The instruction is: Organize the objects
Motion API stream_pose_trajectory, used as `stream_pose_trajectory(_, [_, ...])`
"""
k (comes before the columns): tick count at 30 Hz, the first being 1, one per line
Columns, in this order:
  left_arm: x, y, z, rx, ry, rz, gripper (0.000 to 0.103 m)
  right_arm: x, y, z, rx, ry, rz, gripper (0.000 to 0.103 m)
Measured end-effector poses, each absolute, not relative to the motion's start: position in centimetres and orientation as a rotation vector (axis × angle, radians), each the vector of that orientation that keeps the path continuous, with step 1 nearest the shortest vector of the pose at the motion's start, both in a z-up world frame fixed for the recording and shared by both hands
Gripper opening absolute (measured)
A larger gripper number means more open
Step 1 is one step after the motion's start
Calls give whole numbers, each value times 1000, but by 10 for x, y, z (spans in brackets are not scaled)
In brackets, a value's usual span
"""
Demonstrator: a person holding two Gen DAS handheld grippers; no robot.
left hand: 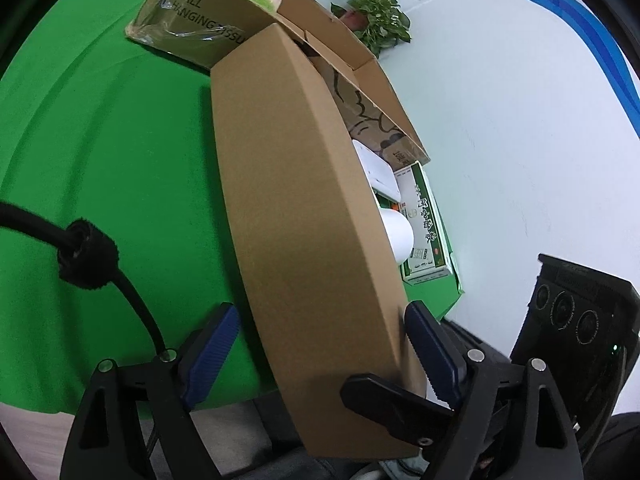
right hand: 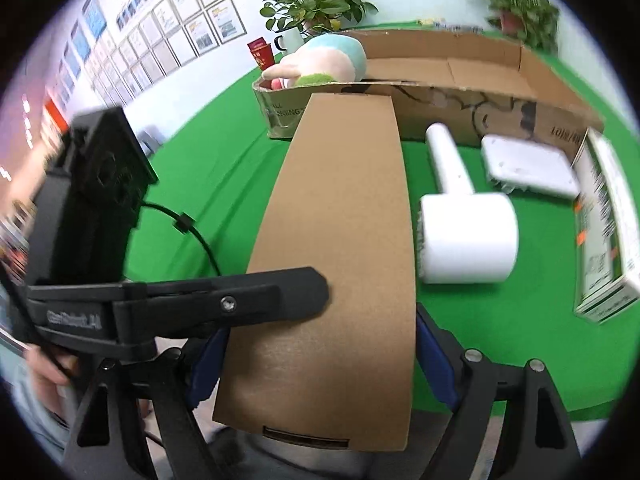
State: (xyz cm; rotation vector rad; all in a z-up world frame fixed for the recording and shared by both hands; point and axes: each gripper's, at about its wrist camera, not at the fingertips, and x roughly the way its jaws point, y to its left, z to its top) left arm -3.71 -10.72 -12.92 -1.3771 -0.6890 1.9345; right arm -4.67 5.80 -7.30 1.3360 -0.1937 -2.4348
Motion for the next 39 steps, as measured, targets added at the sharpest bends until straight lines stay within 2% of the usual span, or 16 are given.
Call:
stream_pose_trajectory(2, [-37,-107,-127,-1382,-698,1950,86,-50,66,-74,1344,-338,-2363,83])
stream_pose_trajectory(5, [-34,-105,-121,-1371,-684,1998,83,-51,69,-77,1351,-441,-2299,83])
stream_pose_trajectory(6, [-34,-106,-118,-1362,-697,2014,75,-51,69,-78,1350,-470,-2275,83])
stream_pose_trajectory(7, [-34,-106,-116,-1353,-701,2021,62,-52,69,-81,1358,-515,-2232,83])
stream_pose_trajectory(12, [-29,-102,-101,-1324,-634,2111,60,-55,66,-86,1375,-591,-2131,82])
stream_pose_trajectory(15, [-27,-102,-98,-1337,-652,2127,59,-57,63,-88,1373,-612,-2094,82])
stream_pose_trajectory(24, [-31,-121,-91,-1377,-649,2161,59,-65,55,-86,1372,-573,-2061,87])
stream_pose_trajectory(32, [-33,-147,-88,-1408,-556,2227,59,-53,46,-64,1303,-405,-2129,88])
stream_pose_trajectory(39, [-31,-151,-77,-1392,-550,2258,59,-43,48,-40,1202,-256,-2242,88])
